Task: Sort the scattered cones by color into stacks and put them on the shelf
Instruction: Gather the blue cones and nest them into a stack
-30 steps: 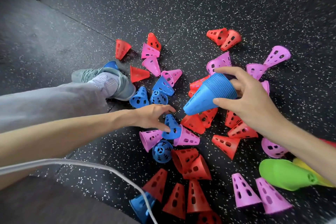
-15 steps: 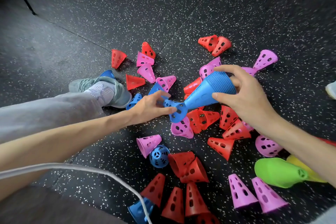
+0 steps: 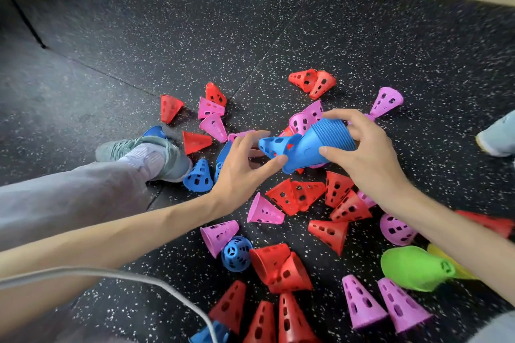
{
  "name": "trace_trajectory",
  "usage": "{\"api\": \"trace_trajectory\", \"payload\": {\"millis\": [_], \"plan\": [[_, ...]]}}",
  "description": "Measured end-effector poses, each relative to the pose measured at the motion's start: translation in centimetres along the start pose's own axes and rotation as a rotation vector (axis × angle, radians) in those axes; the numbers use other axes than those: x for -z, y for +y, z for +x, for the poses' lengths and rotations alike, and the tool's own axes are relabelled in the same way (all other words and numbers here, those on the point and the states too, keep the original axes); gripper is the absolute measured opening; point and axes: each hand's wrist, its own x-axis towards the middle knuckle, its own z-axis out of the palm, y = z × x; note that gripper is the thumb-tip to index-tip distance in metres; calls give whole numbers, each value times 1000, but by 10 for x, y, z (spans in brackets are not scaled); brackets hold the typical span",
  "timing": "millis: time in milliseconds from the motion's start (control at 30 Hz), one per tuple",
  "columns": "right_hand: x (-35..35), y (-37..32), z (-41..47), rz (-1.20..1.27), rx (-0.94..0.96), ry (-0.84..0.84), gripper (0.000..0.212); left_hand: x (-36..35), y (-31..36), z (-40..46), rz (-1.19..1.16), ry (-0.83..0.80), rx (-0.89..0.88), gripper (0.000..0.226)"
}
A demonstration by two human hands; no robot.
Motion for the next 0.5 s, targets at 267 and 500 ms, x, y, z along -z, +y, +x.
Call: {"api": "trace_trajectory", "payload": {"millis": [267,500], "plan": [[1,-4,-4,86,-33,13,47,-2,2,0,76,-56,19,59],[3,-2,-2,129,-63,49,46,-1,9,2,83,2,-49,38]]}}
